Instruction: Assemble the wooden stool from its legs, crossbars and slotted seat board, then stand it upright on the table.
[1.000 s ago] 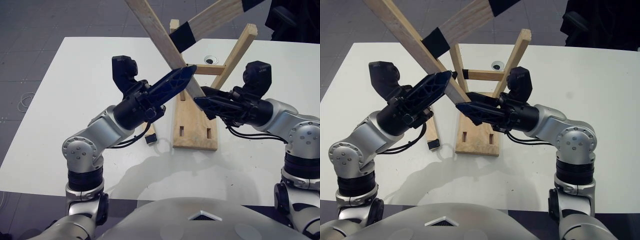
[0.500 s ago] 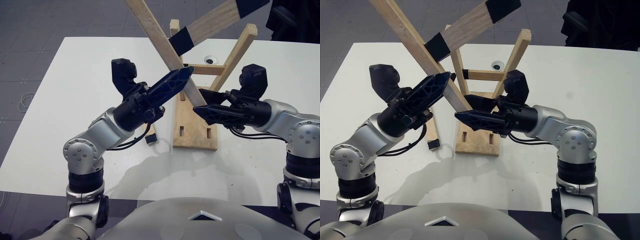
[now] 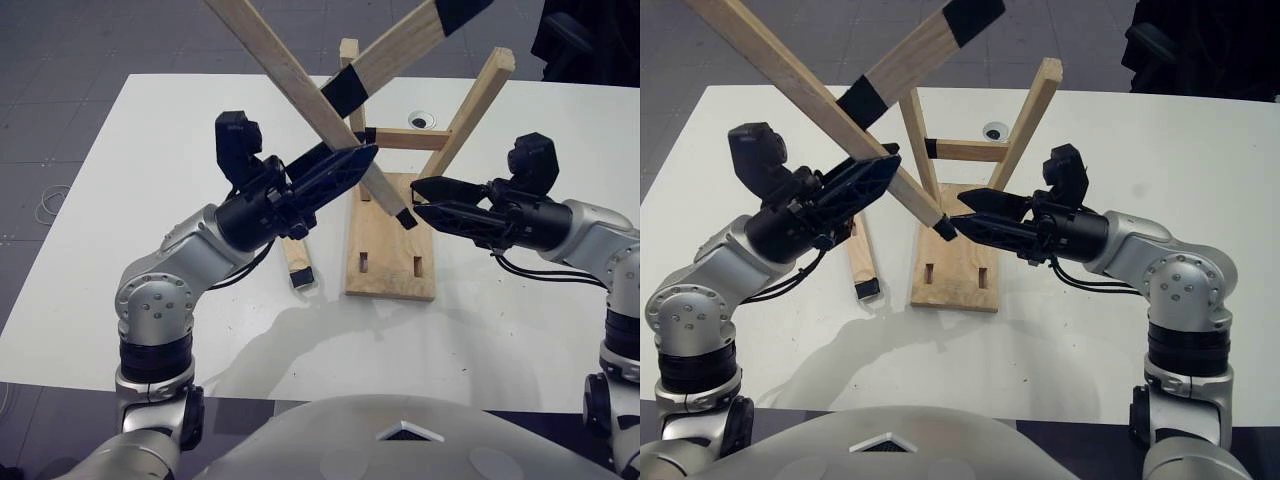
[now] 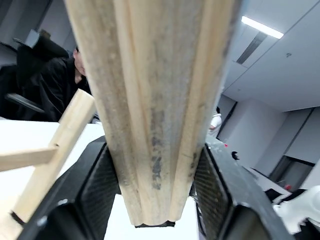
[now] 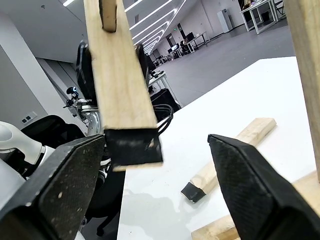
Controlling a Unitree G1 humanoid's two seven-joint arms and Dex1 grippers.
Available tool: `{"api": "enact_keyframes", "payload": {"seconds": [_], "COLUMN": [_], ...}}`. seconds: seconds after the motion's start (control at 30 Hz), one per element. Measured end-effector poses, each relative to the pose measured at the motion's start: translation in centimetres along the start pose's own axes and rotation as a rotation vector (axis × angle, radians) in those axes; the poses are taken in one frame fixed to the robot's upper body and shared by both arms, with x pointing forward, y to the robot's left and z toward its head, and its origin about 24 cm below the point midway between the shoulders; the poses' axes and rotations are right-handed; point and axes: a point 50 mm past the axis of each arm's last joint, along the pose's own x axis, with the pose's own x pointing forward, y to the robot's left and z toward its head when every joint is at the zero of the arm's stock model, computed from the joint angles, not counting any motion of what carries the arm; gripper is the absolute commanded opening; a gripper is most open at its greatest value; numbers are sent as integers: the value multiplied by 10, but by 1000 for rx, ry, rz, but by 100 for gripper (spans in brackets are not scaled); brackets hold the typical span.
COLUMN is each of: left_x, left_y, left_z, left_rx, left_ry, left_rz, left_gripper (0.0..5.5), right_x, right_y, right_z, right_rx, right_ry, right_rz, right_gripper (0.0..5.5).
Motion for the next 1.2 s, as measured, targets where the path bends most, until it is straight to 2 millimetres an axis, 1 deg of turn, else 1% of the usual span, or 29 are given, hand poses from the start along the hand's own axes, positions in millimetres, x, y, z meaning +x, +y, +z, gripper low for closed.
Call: {"api": "enact_keyframes", "payload": {"seconds": [0.07,0.2,0.27,0.33,0.4,0.47,0.53,0.6,0.67,0.7,0.8,0.87,0.97,1.2], "left_x": [0,-7,-12,-16,-17,-12,-7,-2,0,-2,-7,-9,-13,-18], "left_y": [3,5,7,12,20,28,33,36,34,33,34,36,39,43], "left_z": [-3,-17,-20,-20,-13,-6,-6,-12,-23,-28,-33,-37,-40,-55], "left_rx": [57,239,302,352,407,453,481,510,525,525,555,583,612,590], "left_ry": [49,312,403,453,468,437,391,371,399,413,434,451,461,457], "left_rz": [4,-46,-70,-81,-94,-101,-111,-132,-189,-203,-230,-242,-254,-264], "left_gripper": [207,206,206,206,206,206,206,206,206,206,206,206,206,206], "right_x": [-2,-10,-13,-17,-21,-29,-39,-49,-62,-69,-85,-98,-102,-104], "right_y": [-1,-5,-5,-6,-6,-5,-4,-4,-9,-12,-21,-26,-26,-25], "right_z": [-2,-5,-5,-5,-9,-20,-32,-44,-56,-62,-68,-77,-80,-83], "right_rx": [3,10,7,0,16,41,67,88,96,100,101,132,130,140], "right_ry": [8,23,23,28,29,56,97,142,206,230,251,261,271,278], "right_rz": [-13,-67,-76,-98,-113,-143,-178,-209,-265,-297,-359,-419,-431,-421], "right_gripper": [374,374,374,374,374,374,374,374,374,374,374,374,374,374]}}
